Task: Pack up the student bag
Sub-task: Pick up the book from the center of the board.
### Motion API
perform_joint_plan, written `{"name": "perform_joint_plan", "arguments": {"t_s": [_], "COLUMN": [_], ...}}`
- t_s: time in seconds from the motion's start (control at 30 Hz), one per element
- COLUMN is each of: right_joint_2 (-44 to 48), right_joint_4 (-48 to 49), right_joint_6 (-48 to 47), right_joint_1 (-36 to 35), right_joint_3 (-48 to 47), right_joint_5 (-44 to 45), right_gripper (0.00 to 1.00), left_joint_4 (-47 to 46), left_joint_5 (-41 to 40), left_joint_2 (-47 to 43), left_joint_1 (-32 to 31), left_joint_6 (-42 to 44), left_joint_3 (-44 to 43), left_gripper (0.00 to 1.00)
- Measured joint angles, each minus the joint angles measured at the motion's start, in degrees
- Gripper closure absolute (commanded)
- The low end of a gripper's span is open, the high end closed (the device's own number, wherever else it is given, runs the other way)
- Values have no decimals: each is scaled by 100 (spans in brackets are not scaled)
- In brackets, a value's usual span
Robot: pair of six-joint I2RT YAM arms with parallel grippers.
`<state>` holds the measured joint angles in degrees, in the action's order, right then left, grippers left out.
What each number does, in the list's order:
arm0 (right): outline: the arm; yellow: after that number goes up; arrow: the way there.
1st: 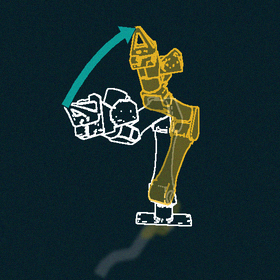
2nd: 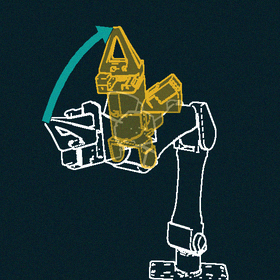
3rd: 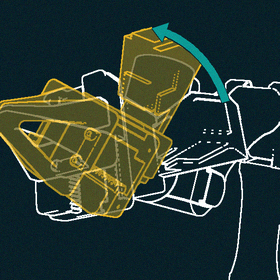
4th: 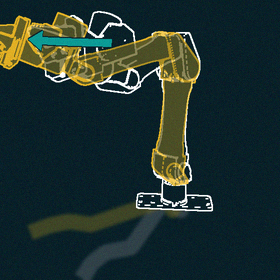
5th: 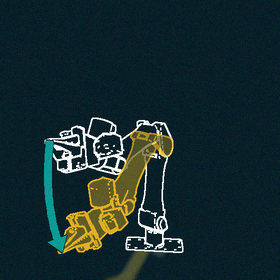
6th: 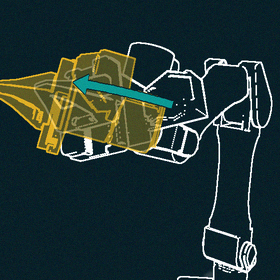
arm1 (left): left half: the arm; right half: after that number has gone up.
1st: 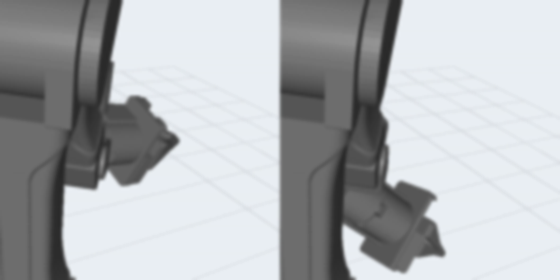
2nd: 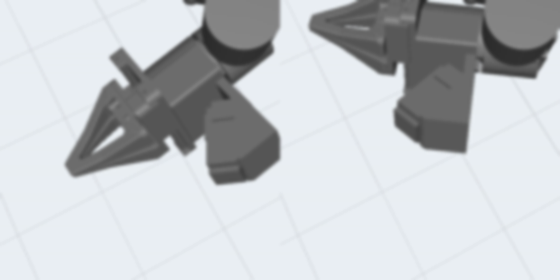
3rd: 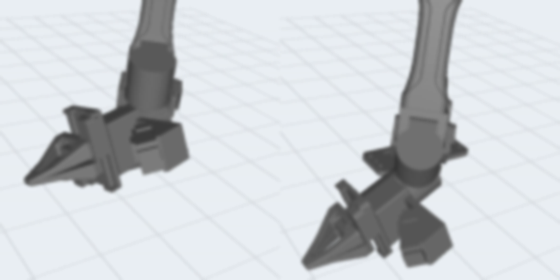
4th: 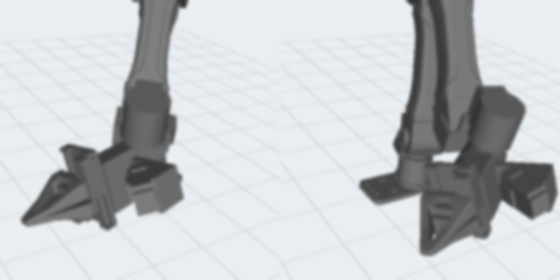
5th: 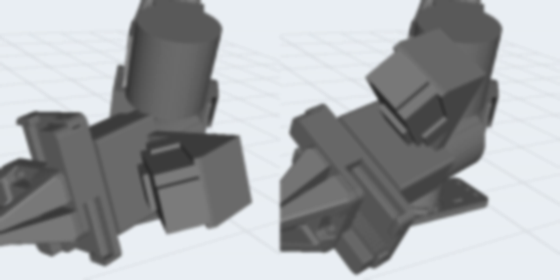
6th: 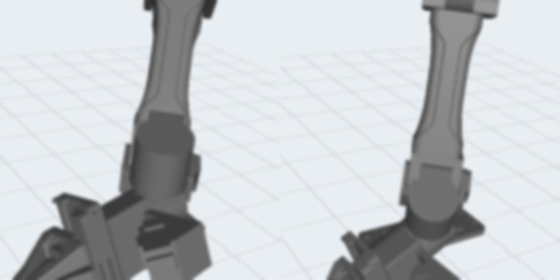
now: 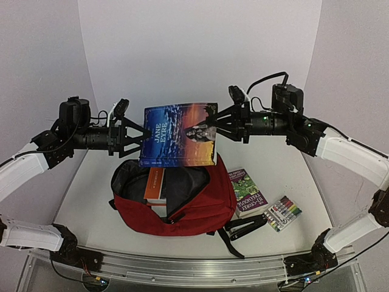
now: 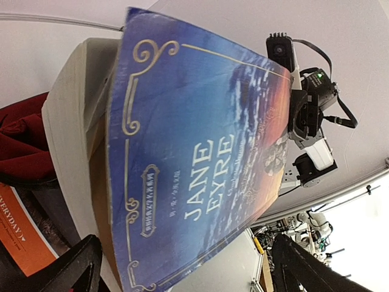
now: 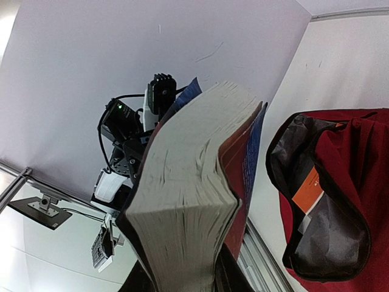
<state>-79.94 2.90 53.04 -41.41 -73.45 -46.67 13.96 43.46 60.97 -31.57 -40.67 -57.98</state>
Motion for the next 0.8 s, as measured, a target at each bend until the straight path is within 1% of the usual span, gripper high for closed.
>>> {"name": "perform_joint_plan", "arguments": {"t_s": [0.23,0.37,0.47,0.53,0.63,0.8], "right_joint_2": [0,0,0,0,-6,-53], "right_joint_4": [622,892,1046,1136,1243,1405], "right_joint_6": [369,547,625,663,688,712], "right_joint_1": [-4,-3,1,0,2,14], "right_joint_3": [85,143,159,179,218,234], "right_joint_5": [-236,-317,-390,-431,-495,-558], "right_gripper": [100,100,100,100,100,100], "left_joint_4": [53,-56,-289,-433,-698,-1206], "left_joint_5": [-9,44,90,113,159,202], "left_joint_2": [31,50,-26,-114,-243,-359], "left_joint_1": [0,2,12,20,42,66], "left_joint_6": [2,-57,-183,-301,-518,-902], "left_joint_3": [0,34,190,329,549,862], "left_gripper": [3,9,19,22,24,25]}}
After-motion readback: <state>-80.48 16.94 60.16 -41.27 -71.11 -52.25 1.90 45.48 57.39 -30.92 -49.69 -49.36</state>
